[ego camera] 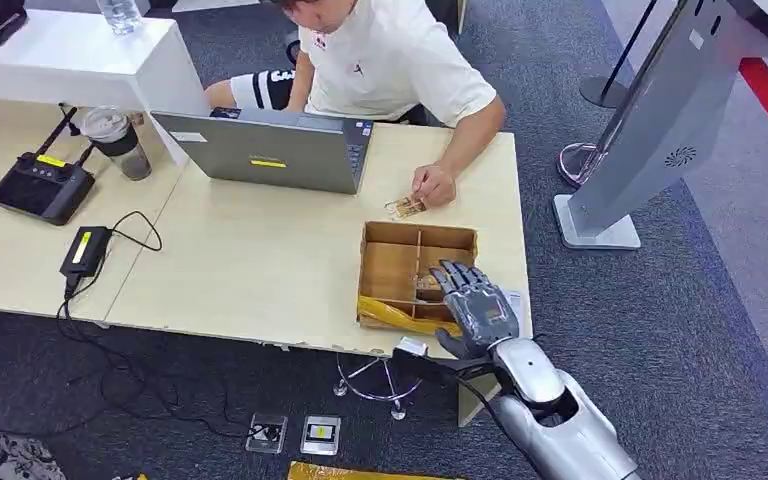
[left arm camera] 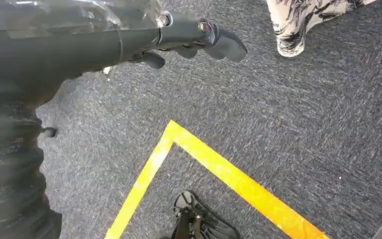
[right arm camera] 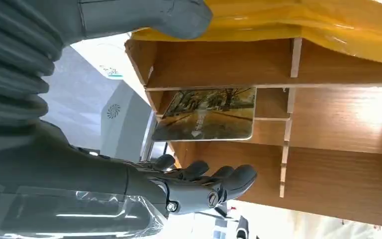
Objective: Pass the card to the sensor for recognition and then transmit it.
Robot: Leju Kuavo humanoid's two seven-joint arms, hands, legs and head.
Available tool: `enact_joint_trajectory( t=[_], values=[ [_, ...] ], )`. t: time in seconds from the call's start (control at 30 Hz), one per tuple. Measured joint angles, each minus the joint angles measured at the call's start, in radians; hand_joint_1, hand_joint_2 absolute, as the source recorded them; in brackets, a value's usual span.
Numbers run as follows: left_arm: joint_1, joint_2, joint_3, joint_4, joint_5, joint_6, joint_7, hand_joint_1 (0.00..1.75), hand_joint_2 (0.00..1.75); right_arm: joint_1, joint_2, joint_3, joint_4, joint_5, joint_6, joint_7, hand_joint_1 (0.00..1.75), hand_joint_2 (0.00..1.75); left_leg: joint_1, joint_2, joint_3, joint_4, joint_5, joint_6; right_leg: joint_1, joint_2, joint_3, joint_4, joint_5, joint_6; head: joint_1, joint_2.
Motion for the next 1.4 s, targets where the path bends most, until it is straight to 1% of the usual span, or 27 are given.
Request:
enact_joint_trajectory(
  t=[0.03,0.13,0.2,0.23,0.27,0.3,0.37,0.47,0.5,0.53,0.67,0.83,0.87,1.03,1.17,1.2,1.23,1.33,1.4],
  values=[
    [0.000,0.000,0.000,0.000,0.000,0.000,0.001,0.00,1.75,0.000,0.000,0.000,0.002,-0.002,-0.002,0.000,0.28,1.75,0.000,0.000,0.000,0.000,0.000,0.000,0.000,0.000,0.000,0.000,0.000,0.000,0.000,0.000],
    [0.000,0.000,0.000,0.000,0.000,0.000,0.002,0.00,1.75,0.000,0.000,0.000,0.005,-0.006,-0.008,-0.003,0.26,1.75,0.000,0.000,0.000,0.000,0.000,0.000,0.000,0.000,0.000,0.000,0.000,0.000,0.000,0.000],
    [0.000,0.000,0.000,0.000,0.000,0.000,0.002,0.00,1.75,0.000,0.000,0.000,0.006,-0.009,-0.010,-0.008,0.30,1.75,0.000,0.000,0.000,0.000,0.000,0.000,0.000,0.000,0.000,0.000,0.000,0.000,0.000,0.000],
    [0.000,0.000,0.000,0.000,0.000,0.001,0.003,0.00,1.75,0.000,0.001,0.000,0.006,-0.009,-0.010,-0.009,0.35,1.75,0.000,0.000,0.000,0.000,0.000,0.000,0.000,0.000,0.000,0.000,0.000,0.000,0.000,0.000],
    [0.000,0.000,0.000,0.000,0.000,0.001,0.003,0.00,1.75,0.000,0.002,0.000,0.006,-0.009,-0.010,-0.009,0.47,1.75,0.000,0.000,0.000,0.000,0.000,0.000,0.000,0.000,0.000,0.000,0.000,0.000,0.000,0.000],
    [0.000,0.000,0.000,0.000,0.000,0.003,0.005,0.00,1.75,0.000,0.003,0.000,0.006,-0.009,-0.010,-0.009,0.49,1.75,0.000,0.000,0.000,0.000,0.000,0.000,0.000,0.000,0.000,0.000,0.000,0.000,0.000,0.000],
    [0.000,0.000,0.000,0.000,0.000,0.007,0.008,0.00,1.75,0.000,0.005,0.000,0.006,-0.009,-0.010,-0.010,0.44,1.75,0.000,0.000,0.000,0.000,0.000,0.000,0.000,0.000,0.000,0.000,0.000,0.000,0.000,0.000],
    [0.000,0.000,0.000,0.000,0.001,0.011,0.011,0.00,1.75,0.000,0.008,0.000,0.006,-0.009,-0.010,-0.010,0.42,1.75,0.000,0.000,0.000,0.000,0.000,0.000,0.000,0.000,0.000,0.000,0.000,0.000,0.000,0.000],
    [0.000,0.000,0.000,0.000,0.003,0.012,0.011,0.00,1.75,0.000,0.010,0.000,0.006,-0.009,-0.010,-0.010,0.45,1.75,0.000,0.000,0.000,0.000,0.000,0.000,0.000,0.000,0.000,0.000,0.000,0.000,0.000,0.000],
    [0.000,0.000,0.000,0.000,0.003,0.013,0.011,0.00,1.75,0.000,0.011,0.000,0.006,-0.009,-0.010,-0.011,0.42,1.75,0.000,0.000,0.000,0.000,0.000,0.000,0.000,0.000,0.000,0.000,0.000,0.000,0.000,0.000],
    [0.000,0.000,0.000,0.000,0.004,0.018,0.013,0.00,1.75,0.000,0.015,0.000,0.006,-0.009,-0.010,-0.012,0.45,1.75,0.000,0.000,0.000,0.000,0.000,0.000,0.000,0.000,0.000,0.000,0.000,0.000,0.000,0.000],
    [0.000,-0.001,0.000,0.000,0.010,0.020,0.023,0.00,1.75,-0.002,0.021,0.001,0.006,-0.009,-0.010,-0.018,0.45,1.75,0.000,0.000,0.000,0.000,0.000,0.000,0.000,0.000,0.000,0.000,0.000,0.000,0.000,0.000],
    [0.000,-0.001,0.000,0.000,0.010,0.021,0.023,0.00,1.75,-0.004,0.023,0.001,0.007,-0.009,-0.010,-0.018,0.49,1.75,0.000,0.000,0.000,0.000,0.000,0.000,0.000,0.000,0.000,0.000,0.000,0.000,0.000,0.000],
    [0.000,-0.001,0.000,0.000,0.010,0.023,0.026,0.00,1.75,-0.006,0.025,0.002,0.010,-0.012,-0.010,-0.021,0.56,1.75,0.000,0.000,0.000,0.000,0.000,0.000,0.000,0.000,0.000,0.000,0.000,0.000,0.000,0.000],
    [0.000,-0.002,0.000,0.000,0.010,0.027,0.029,0.00,1.75,-0.006,0.028,0.003,0.010,-0.014,-0.010,-0.021,0.86,1.75,0.000,0.000,0.000,0.000,0.000,0.000,0.000,0.000,0.000,0.000,0.000,0.000,0.000,0.000],
    [0.000,-0.002,0.000,0.000,0.010,0.028,0.029,0.00,1.75,-0.006,0.029,0.004,0.010,-0.015,-0.010,-0.021,0.82,1.75,0.000,0.000,0.000,0.000,0.000,0.000,0.000,0.000,0.000,0.000,0.000,0.000,0.000,0.000],
    [0.000,-0.002,0.000,0.000,0.010,0.028,0.029,0.00,1.75,-0.006,0.029,0.005,0.010,-0.015,-0.010,-0.021,0.87,1.75,0.000,0.000,0.000,0.000,0.000,0.000,0.000,0.000,0.000,0.000,0.000,0.000,0.000,0.000],
    [0.000,-0.002,0.000,0.000,0.010,0.029,0.030,0.00,1.75,-0.006,0.030,0.008,0.010,-0.015,-0.010,-0.021,0.96,1.75,0.000,0.000,0.000,0.000,0.000,0.000,0.000,0.000,0.000,0.000,0.000,0.000,0.000,0.000],
    [0.000,-0.002,0.000,0.000,0.010,0.030,0.031,0.00,1.75,-0.006,0.030,0.008,0.010,-0.016,-0.010,-0.021,1.12,1.75,0.000,0.000,0.000,0.000,0.000,0.000,0.000,0.000,0.000,0.000,0.000,0.000,0.000,0.000]
  ],
)
